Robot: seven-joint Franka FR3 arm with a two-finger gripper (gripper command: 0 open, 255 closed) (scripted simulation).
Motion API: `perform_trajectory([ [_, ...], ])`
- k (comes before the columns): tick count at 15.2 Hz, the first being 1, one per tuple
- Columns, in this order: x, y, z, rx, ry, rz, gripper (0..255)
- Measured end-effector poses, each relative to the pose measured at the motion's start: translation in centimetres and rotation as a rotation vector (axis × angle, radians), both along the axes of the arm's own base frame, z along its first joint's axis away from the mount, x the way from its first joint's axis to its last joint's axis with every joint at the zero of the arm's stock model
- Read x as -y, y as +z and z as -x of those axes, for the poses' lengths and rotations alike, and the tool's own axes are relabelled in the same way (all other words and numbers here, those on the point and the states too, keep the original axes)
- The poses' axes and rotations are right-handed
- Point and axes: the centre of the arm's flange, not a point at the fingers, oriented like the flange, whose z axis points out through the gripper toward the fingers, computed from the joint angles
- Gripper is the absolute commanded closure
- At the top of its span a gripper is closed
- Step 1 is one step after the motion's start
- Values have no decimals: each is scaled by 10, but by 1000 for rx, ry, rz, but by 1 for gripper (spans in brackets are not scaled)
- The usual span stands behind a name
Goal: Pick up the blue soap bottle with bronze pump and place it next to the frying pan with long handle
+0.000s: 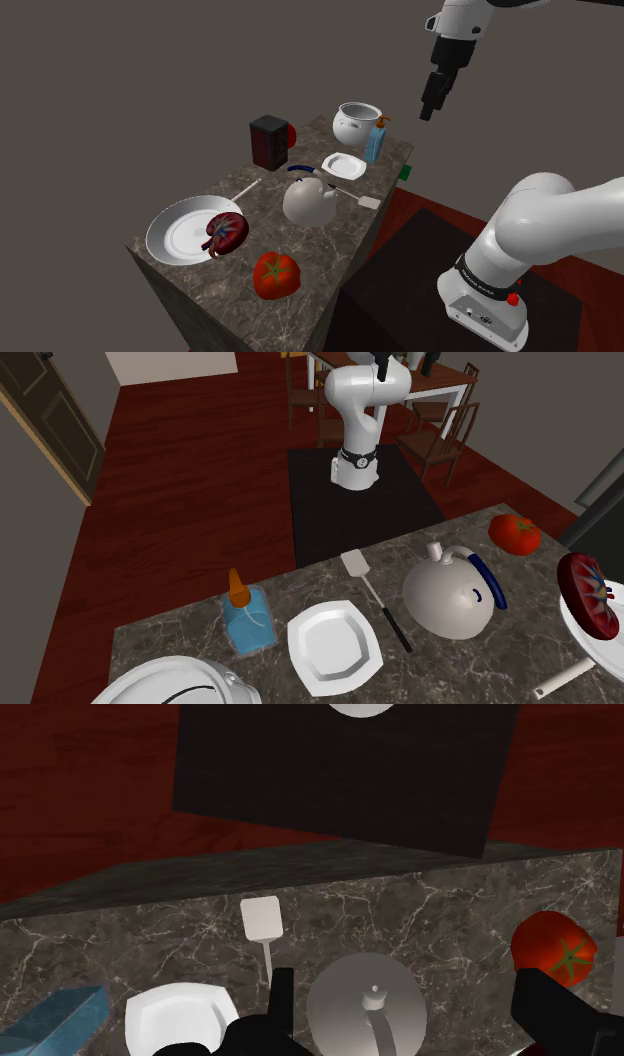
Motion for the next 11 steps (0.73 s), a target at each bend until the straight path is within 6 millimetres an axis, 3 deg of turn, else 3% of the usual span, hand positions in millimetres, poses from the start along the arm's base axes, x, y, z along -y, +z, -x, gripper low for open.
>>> perform_trajectory([
  [4,19,-14,-14,2,6,0,0],
  [11,85,-51,-64,10,28,1,0],
])
